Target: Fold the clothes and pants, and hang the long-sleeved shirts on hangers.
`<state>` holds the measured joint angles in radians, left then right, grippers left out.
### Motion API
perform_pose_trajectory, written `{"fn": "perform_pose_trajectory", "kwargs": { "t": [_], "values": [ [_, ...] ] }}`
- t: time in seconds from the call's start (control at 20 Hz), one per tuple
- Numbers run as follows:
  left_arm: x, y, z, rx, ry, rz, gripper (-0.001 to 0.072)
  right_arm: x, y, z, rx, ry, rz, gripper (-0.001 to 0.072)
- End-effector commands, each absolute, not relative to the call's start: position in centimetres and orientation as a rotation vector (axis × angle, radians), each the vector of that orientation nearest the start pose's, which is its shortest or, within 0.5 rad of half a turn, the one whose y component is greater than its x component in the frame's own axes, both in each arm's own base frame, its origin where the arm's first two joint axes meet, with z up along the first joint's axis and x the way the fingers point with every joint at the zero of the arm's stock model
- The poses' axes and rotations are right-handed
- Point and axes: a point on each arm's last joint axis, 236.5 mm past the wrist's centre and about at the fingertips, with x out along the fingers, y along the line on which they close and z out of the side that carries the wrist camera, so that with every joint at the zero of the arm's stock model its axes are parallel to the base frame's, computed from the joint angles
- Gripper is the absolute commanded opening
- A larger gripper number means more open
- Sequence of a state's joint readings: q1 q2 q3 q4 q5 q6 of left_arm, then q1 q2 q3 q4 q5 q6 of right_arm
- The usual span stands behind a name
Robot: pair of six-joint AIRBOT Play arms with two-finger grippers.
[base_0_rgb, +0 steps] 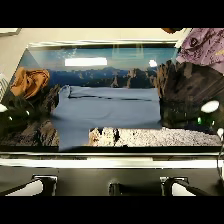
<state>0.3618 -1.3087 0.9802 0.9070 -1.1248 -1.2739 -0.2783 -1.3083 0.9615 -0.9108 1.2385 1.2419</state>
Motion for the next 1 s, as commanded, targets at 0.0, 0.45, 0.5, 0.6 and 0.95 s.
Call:
{"fn": "perform_pose_trajectory", "kwargs": {
  "t": [0.0,0.45,0.5,0.6,0.95],
  "values": [
    [44.6,0.3,11.3,-0.53,0.916,-0.218,0.0016,42.6,4.9,10.1,0.32,1.067,0.303,0.0026],
    [35.9,2.0,46.3,-0.159,0.217,-0.059,0.0016,33.3,3.2,44.7,0.041,0.345,0.19,0.0026],
    [33.5,2.0,47.8,-0.154,0.176,-0.029,0.0016,30.6,3.1,46.3,0.041,0.294,0.17,0.0026],
    [28.5,2.1,49.6,-0.146,0.109,0.035,0.0016,25.5,2.6,48.9,0.041,0.194,0.121,0.0026],
    [22.5,2.5,48.2,-0.16,0.144,0.125,0.0016,23.0,2.2,49.9,0.127,0.158,0.082,0.0025]
  ]
}}
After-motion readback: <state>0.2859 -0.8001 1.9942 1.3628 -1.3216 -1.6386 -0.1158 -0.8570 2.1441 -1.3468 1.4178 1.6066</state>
